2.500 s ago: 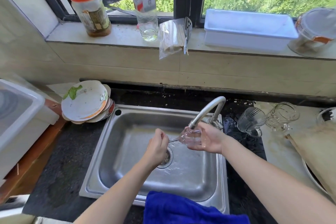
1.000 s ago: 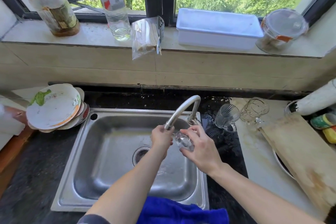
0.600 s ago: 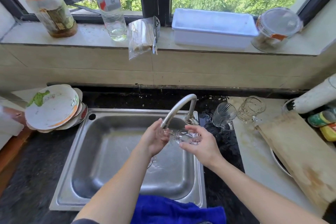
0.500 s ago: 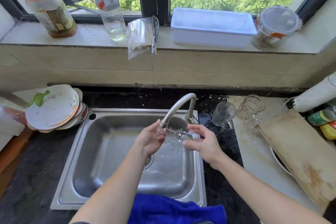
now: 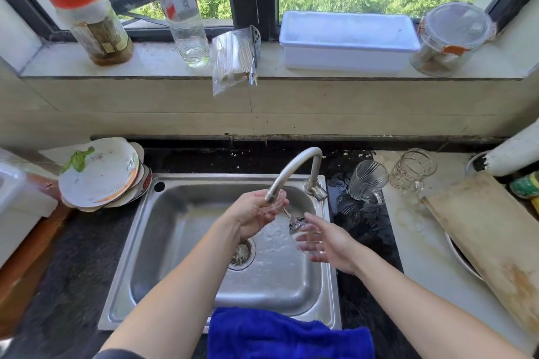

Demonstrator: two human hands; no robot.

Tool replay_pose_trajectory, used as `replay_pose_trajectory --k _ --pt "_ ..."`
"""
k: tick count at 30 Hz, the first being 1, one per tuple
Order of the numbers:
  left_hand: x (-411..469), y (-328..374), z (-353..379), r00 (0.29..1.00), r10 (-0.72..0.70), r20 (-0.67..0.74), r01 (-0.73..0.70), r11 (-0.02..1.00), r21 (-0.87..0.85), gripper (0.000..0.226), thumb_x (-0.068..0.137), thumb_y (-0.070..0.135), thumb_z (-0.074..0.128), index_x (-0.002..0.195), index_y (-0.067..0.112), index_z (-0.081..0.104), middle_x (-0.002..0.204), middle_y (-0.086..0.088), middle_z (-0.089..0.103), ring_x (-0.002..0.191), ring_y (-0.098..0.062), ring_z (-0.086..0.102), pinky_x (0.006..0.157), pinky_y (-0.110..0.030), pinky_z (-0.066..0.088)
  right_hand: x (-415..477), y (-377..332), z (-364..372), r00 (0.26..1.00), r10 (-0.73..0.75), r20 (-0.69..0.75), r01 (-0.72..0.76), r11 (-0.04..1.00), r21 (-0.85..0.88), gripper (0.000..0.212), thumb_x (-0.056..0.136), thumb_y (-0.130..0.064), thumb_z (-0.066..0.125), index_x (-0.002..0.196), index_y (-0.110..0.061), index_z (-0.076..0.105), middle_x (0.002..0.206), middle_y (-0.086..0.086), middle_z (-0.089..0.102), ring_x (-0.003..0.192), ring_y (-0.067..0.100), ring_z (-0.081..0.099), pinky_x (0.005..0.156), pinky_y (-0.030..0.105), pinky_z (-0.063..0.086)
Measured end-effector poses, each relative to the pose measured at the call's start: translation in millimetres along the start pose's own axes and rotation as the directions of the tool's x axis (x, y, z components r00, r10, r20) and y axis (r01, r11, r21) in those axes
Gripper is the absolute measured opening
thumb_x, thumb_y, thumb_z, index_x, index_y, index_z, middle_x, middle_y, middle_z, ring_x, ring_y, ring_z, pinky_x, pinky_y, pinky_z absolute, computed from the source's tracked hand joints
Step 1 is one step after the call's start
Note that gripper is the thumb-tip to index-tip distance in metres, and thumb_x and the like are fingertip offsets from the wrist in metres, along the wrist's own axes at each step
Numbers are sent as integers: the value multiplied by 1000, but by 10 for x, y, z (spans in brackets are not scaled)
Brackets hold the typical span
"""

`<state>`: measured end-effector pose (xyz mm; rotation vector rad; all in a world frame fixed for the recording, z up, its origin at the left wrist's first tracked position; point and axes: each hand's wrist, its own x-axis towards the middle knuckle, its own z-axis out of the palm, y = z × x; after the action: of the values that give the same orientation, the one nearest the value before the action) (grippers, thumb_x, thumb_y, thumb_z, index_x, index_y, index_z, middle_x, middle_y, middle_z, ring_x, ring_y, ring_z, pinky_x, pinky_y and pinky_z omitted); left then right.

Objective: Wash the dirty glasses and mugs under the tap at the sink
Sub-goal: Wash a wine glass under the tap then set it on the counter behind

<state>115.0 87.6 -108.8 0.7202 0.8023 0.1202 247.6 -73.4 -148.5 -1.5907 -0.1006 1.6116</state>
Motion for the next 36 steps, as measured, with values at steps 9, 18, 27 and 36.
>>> replay_pose_trajectory --k 9,18,27,36 --pt "-7 119 -15 953 211 -219 -84 875 476 9 76 -1 71 83 3 74 67 -9 66 51 -12 49 45 -21 35 134 -190 332 912 -407 51 295 565 -770 34 58 -51 62 89 -37 59 80 -12 59 71 8 56 58 29 43" --pt "-57 252 -445 833 358 -421 -81 833 548 11 83 4 64 90 9 71 76 -4 67 62 -11 56 49 -17 42 463 -313 842 940 -342 13 290 774 -564 32 86 -33 54 60 -17 63 56 1 66 53 19 66 49 24 43" --pt "-69 -77 -877 768 415 -487 180 590 787 12 84 16 59 87 16 71 82 -2 69 87 -23 62 75 -28 48 643 -393 983 886 -463 -11 415 803 -429 30 91 -30 62 70 -9 67 61 -6 58 63 9 55 66 32 47" --pt "63 -373 -36 908 375 -186 68 307 949 13 84 17 55 73 15 60 83 -10 70 84 -30 63 69 -31 46 190 -135 283 861 -502 -81 403 772 -491 43 95 -30 60 58 -9 61 56 8 52 59 17 48 62 40 41"
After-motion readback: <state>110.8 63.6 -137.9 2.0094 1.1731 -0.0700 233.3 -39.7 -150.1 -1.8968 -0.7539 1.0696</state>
